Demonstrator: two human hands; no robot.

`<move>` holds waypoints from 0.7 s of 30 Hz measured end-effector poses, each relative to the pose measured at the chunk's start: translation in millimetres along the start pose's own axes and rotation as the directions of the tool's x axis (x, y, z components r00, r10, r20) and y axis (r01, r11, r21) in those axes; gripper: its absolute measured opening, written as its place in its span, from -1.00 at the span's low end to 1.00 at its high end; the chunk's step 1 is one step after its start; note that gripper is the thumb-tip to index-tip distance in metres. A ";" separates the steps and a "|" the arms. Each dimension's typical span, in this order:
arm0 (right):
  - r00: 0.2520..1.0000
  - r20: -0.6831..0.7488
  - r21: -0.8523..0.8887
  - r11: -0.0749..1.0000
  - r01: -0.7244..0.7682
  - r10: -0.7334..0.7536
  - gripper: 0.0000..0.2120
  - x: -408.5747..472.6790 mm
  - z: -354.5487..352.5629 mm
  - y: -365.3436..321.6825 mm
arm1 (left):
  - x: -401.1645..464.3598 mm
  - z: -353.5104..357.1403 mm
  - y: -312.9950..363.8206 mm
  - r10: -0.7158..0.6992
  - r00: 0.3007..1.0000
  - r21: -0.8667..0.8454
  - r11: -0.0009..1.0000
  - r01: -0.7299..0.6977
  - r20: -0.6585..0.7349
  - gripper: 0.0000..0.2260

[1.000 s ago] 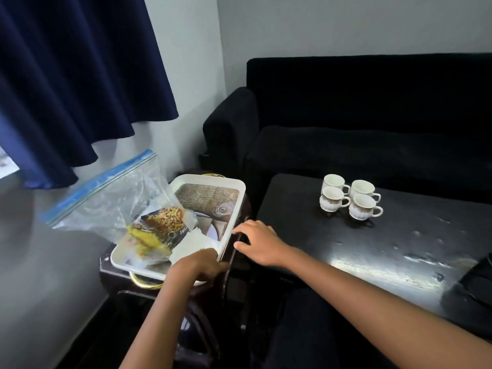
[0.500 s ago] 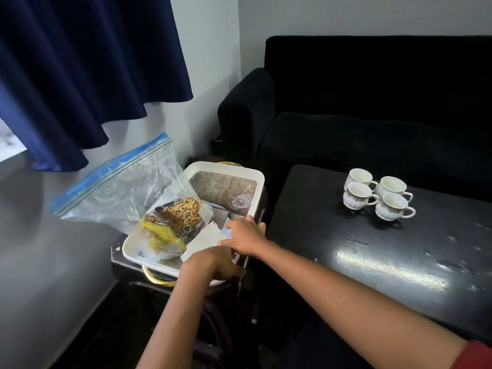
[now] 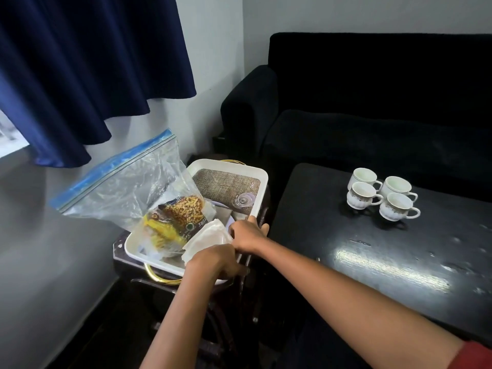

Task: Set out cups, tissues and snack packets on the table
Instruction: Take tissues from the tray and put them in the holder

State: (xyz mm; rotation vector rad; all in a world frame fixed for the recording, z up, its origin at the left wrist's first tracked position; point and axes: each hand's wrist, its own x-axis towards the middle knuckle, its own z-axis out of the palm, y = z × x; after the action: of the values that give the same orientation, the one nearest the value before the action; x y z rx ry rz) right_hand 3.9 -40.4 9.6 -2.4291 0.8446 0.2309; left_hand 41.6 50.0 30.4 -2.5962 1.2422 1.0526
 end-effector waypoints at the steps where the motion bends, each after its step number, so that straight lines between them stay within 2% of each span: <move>1: 1.000 -0.006 0.029 1.000 0.000 0.001 -0.70 -0.9 -0.8 1.7 | -0.1 -0.2 0.5 -0.001 1.000 0.005 1.000 0.001 -0.008 -0.50; 5: 0.998 -0.059 0.230 0.973 0.017 -0.003 -0.75 -2.8 -6.4 6.2 | -2.7 -2.8 2.3 0.006 0.995 0.019 1.000 -0.004 -0.096 -0.58; 8: 0.982 -0.178 0.461 0.887 0.034 0.055 -0.87 -8.1 -14.1 10.7 | -9.4 -6.5 6.0 0.011 0.975 -0.001 1.000 -0.012 -0.222 -0.57; 11: 0.974 -0.186 0.747 0.663 0.054 0.130 -0.76 -17.6 -27.1 24.3 | -18.3 -9.9 12.3 0.004 0.924 -0.057 0.998 -0.028 -0.383 -0.64; 13: 0.973 -0.165 0.860 0.506 0.060 0.164 -0.72 -25.7 -35.5 39.3 | -23.3 -11.6 17.0 0.000 0.873 -0.106 0.993 -0.060 -0.488 -0.72; 15: 0.972 -0.131 0.934 0.353 0.055 0.195 -0.70 -35.6 -42.1 56.3 | -25.3 -13.6 21.6 -0.009 0.846 -0.210 0.970 -0.122 -0.533 -0.78; 17: 0.975 -0.103 0.970 0.235 0.054 0.199 -0.72 -45.9 -44.9 72.6 | -24.3 -14.5 26.5 -0.045 0.844 -0.378 0.906 -0.191 -0.534 -0.79; 21: 0.986 -0.063 0.993 0.105 0.048 0.154 -0.75 -65.5 -42.1 93.6 | -21.4 -11.4 35.4 -0.130 0.831 -0.626 0.722 -0.295 -0.541 -0.72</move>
State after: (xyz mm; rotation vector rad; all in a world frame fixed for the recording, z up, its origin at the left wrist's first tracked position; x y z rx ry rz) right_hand -106.2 -90.3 24.5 -1.0349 0.7415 -0.4423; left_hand 13.4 36.5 59.7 -3.6808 1.2300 0.9268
